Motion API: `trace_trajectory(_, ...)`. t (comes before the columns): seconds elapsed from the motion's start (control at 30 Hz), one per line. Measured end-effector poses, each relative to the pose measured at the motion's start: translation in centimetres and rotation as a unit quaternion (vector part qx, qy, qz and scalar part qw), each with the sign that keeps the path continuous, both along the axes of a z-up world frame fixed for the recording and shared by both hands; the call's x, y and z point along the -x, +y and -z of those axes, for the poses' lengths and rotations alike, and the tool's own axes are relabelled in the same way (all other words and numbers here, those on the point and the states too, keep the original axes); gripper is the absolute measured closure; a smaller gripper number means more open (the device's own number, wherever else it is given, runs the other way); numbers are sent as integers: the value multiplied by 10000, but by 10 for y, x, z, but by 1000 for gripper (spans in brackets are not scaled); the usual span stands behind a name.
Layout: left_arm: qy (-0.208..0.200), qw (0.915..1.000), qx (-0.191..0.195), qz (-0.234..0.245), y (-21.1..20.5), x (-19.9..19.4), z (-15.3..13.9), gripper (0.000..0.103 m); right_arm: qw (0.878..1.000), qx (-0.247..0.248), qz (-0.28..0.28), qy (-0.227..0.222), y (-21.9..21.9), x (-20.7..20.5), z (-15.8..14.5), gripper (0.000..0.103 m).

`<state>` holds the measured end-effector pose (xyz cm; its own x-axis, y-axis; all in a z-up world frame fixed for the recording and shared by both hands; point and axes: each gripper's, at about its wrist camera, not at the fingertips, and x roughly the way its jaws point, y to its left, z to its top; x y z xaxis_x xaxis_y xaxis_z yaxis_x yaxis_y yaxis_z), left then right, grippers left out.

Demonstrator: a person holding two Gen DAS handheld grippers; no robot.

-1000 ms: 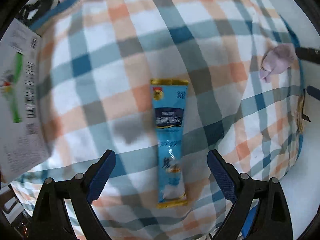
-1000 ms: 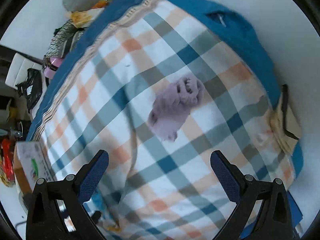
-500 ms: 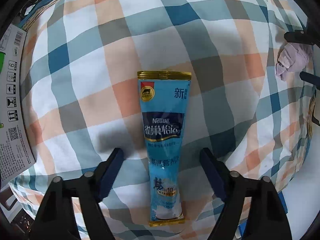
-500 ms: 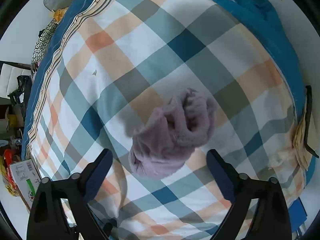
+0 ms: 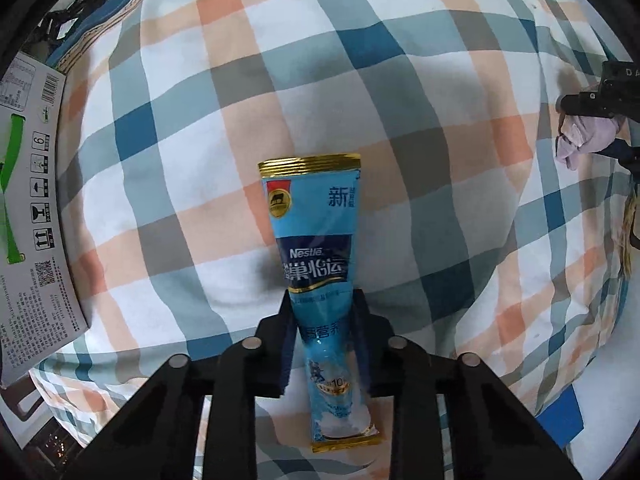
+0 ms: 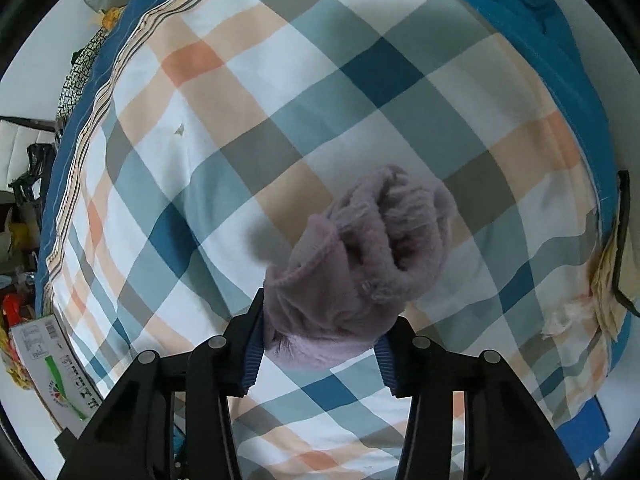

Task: Organize soft objects
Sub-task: 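Grasp the blue Nestle tube with left tool while right tool grasps lilac sock, then carry tube and sock into the box and open both tools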

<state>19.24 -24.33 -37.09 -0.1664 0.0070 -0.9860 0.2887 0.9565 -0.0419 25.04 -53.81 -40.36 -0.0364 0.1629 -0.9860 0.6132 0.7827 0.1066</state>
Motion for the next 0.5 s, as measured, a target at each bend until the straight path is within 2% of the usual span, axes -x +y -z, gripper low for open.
trace_trajectory(0.03,-26,10000,10,-20,1,0,-3,86,10000,31,-23,2,1,0,-1,54)
trace_trajectory(0.23,-133,9998,170,-50,5,3,-24,87,9997,36,-194,-115,21,2,-18,55)
trace_trajectory(0.5,-560,9966,582,-164,27,7,-83,87,9966,10,-650,-514,70,15,-69,55)
